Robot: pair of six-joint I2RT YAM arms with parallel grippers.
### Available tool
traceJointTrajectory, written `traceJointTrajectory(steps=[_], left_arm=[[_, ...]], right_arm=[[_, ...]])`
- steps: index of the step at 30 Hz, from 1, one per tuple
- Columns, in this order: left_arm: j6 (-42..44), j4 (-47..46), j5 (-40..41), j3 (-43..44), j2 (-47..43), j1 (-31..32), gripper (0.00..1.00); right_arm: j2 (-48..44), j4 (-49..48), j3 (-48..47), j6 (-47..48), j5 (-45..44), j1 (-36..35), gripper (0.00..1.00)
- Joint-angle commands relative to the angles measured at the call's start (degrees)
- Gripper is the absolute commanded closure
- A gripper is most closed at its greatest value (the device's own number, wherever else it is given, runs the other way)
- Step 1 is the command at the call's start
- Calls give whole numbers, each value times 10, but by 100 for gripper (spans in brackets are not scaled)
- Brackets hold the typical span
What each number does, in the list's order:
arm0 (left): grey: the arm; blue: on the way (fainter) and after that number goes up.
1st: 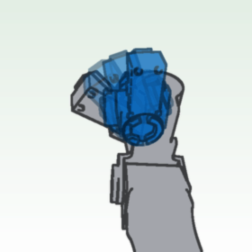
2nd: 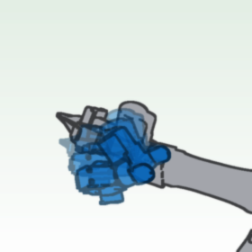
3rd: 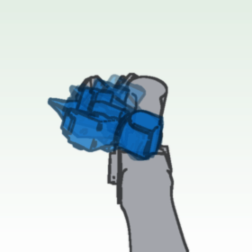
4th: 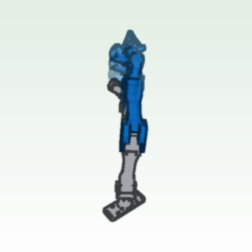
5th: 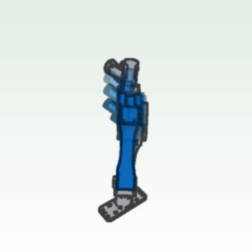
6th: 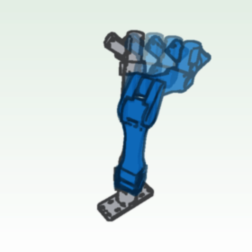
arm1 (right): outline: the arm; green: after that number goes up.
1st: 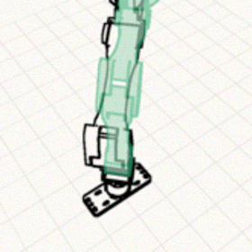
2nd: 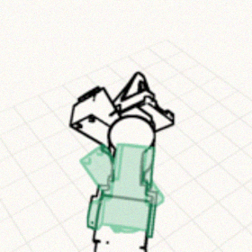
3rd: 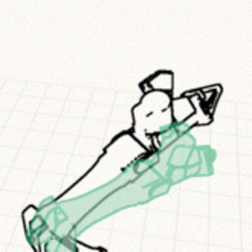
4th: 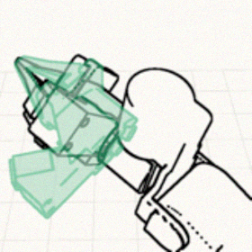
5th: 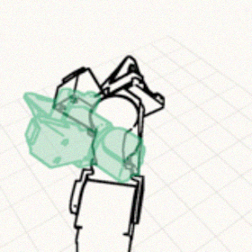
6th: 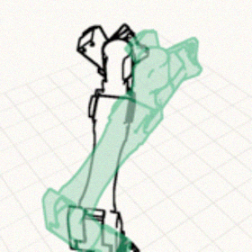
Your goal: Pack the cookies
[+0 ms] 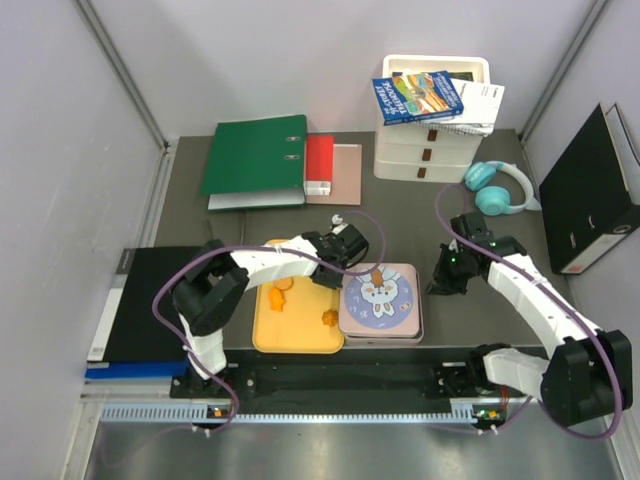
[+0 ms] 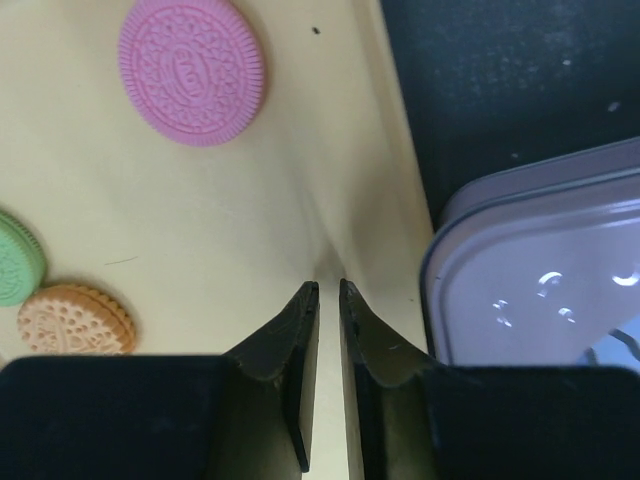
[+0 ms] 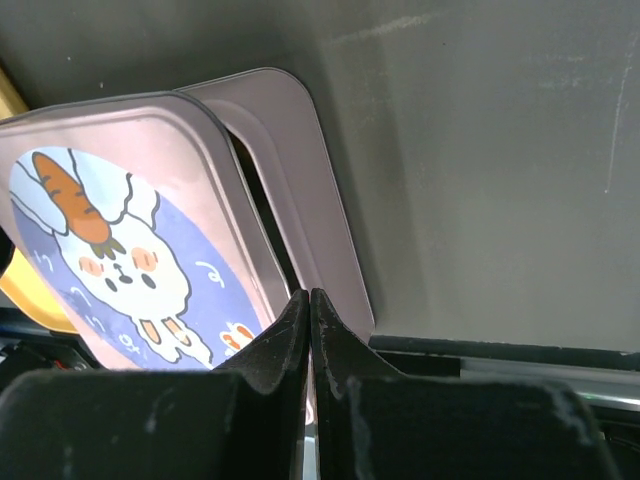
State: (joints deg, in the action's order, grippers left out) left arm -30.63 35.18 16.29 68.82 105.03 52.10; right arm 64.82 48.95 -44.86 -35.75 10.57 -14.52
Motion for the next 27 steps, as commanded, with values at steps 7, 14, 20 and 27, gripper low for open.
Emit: traceJointTrajectory(steps=[7, 14, 20, 27], left_arm=[[7, -58, -46, -3, -53, 15, 81], [14, -77, -64, -11, -62, 20, 81], [15, -70, -61, -12, -69, 22, 81], [21, -47, -1, -12, -87, 21, 72]], right_arm=[[20, -36, 21, -6, 2, -6, 100], [30, -51, 43, -13, 0, -6, 100], [38, -56, 48, -20, -3, -6, 100], [23, -25, 1, -18, -41, -6, 100]])
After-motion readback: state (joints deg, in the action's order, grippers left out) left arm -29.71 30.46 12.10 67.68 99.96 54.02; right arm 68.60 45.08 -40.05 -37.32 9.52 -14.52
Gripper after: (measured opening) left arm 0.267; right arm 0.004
